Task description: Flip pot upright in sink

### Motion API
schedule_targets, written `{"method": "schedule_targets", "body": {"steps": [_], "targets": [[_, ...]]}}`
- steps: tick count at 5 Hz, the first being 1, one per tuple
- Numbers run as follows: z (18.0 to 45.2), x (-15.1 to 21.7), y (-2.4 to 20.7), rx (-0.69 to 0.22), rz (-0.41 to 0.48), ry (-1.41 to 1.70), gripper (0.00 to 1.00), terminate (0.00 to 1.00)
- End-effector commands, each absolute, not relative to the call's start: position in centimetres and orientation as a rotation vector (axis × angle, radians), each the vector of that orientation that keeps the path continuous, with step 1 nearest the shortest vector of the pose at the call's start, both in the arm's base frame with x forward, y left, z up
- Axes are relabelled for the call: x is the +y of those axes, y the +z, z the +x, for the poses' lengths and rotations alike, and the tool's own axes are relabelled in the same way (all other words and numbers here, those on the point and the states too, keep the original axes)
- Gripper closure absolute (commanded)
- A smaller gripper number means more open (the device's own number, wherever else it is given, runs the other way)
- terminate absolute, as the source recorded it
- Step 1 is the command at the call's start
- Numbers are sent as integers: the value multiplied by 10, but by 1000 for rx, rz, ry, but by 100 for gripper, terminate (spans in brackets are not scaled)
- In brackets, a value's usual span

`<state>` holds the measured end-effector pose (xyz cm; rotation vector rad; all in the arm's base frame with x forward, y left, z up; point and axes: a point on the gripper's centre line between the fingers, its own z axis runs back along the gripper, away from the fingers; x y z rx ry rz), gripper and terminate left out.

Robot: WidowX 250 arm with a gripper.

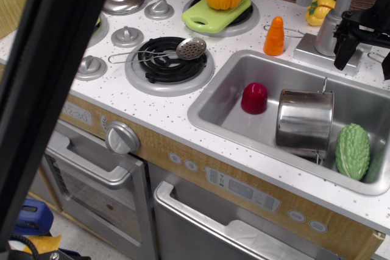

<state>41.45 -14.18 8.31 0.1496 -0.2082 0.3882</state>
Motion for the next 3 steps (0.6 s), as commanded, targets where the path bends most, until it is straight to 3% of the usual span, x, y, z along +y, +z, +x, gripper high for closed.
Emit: {"method": "schedule_targets", "body": {"steps": [1,3], "targets": [[415,-142,83,-208,150,388,0,0],[428,-155,89,-168,393,284,0,0]]}}
